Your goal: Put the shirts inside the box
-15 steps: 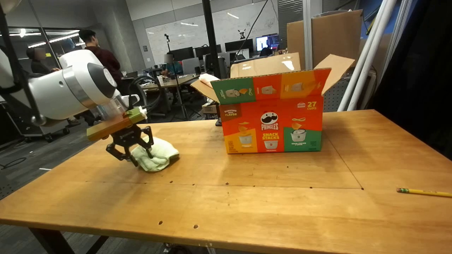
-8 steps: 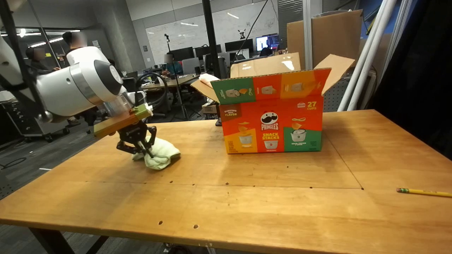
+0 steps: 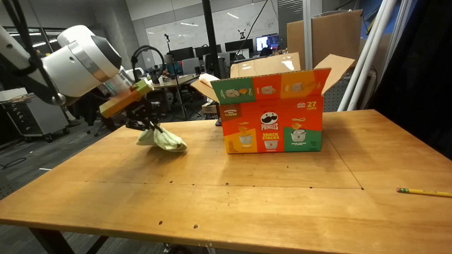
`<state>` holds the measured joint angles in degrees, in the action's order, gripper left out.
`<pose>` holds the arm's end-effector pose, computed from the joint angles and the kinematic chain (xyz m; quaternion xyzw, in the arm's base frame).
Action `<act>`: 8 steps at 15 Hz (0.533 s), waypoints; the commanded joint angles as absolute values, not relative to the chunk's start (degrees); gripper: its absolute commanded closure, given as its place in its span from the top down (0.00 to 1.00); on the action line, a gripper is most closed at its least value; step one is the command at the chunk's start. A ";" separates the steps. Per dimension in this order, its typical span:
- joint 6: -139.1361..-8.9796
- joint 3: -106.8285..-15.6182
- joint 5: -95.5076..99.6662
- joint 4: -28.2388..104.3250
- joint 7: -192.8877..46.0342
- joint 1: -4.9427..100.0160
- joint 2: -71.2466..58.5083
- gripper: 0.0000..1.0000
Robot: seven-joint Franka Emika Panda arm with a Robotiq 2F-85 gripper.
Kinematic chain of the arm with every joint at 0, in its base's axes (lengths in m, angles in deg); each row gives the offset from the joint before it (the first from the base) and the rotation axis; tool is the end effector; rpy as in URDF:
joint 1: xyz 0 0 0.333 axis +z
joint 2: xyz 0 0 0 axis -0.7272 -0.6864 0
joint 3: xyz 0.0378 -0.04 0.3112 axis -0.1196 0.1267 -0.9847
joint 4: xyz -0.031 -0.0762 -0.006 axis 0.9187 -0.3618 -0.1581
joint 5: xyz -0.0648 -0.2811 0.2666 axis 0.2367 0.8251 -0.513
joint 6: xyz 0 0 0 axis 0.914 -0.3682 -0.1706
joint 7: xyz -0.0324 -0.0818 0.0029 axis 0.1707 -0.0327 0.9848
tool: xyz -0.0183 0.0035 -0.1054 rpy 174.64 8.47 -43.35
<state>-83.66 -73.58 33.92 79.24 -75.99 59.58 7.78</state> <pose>0.4849 0.1947 0.3328 0.9169 0.3445 0.1139 0.1662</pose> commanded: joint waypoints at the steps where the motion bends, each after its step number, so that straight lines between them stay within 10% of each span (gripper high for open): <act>1: -80.05 -74.76 39.53 76.09 -81.56 59.48 12.46 0.07; 8: -77.95 -75.80 43.49 71.62 -87.20 57.58 16.44 0.06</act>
<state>-79.19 -74.96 40.95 73.33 -84.14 59.30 14.86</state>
